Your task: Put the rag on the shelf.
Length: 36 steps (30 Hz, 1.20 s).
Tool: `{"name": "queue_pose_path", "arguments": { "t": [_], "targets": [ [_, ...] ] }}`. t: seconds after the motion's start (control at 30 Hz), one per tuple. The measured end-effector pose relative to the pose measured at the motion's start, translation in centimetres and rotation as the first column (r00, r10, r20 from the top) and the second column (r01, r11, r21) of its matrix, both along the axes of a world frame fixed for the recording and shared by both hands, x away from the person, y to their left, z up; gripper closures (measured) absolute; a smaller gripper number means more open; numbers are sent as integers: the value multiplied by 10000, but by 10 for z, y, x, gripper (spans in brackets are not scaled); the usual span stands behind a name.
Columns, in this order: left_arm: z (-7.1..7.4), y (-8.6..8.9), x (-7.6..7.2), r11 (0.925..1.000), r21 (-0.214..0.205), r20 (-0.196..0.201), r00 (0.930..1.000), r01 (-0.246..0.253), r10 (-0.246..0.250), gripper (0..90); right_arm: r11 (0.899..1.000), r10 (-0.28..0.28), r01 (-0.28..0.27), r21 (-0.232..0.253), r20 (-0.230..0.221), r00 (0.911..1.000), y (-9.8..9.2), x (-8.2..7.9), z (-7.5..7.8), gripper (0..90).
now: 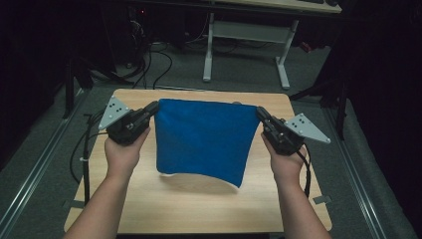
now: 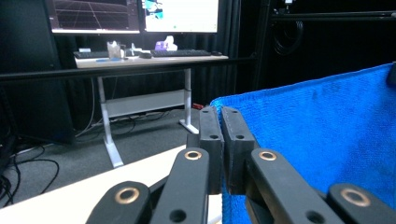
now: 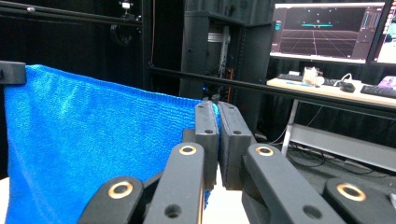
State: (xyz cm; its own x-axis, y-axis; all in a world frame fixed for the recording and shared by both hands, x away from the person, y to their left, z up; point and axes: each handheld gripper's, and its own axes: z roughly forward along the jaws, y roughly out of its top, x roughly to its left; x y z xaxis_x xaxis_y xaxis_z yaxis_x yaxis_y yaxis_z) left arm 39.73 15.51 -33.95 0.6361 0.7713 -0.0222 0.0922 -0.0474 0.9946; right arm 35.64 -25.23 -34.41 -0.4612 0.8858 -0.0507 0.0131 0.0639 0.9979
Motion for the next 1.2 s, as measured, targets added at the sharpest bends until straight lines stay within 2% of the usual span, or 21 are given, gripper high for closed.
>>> {"name": "queue_pose_path", "arguments": {
  "t": [0.1, 0.37, 0.53, 0.67, 0.83, 0.9, 1.03, 1.13, 1.2],
  "targets": [
    [6, -2, 13, 9999, 82, -37, 9999, -120, 120, 884, 10000, -48, 48, -54, -71, 10000, -1, 7, 5, 882],
    [14, -6, 40, 9987, 387, -60, 9994, -324, 327, 884, 9993, -107, 118, 346, -338, 9994, -4, 33, 18, 883],
    [19, -11, 56, 9976, 513, 70, 9989, -462, 459, 885, 9993, -251, 261, 277, -339, 9991, -3, 54, 28, 883],
    [20, -13, 69, 9962, 638, 81, 9983, -585, 581, 885, 9987, -266, 283, 433, -393, 9989, -3, 68, 35, 883],
    [22, -14, 83, 9968, 385, 123, 9975, -700, 696, 885, 9987, -362, 377, 352, -439, 9984, -4, 87, 39, 883],
    [23, -14, 89, 9975, 263, 3, 9978, -656, 656, 885, 9984, -436, 454, 339, -511, 9977, -4, 94, 40, 883],
    [23, -17, 99, 9961, 434, 34, 9971, -762, 761, 885, 9977, -626, 639, 222, -544, 9966, -5, 111, 40, 884],
    [22, -17, 105, 9961, 422, -110, 9969, -776, 781, 885, 9973, -671, 690, 259, -687, 9954, -5, 119, 39, 884],
    [18, -18, 116, 9958, 447, -298, 9962, -801, 814, 884, 9971, -737, 747, 109, -776, 9943, -5, 132, 38, 884]
  ]
}}
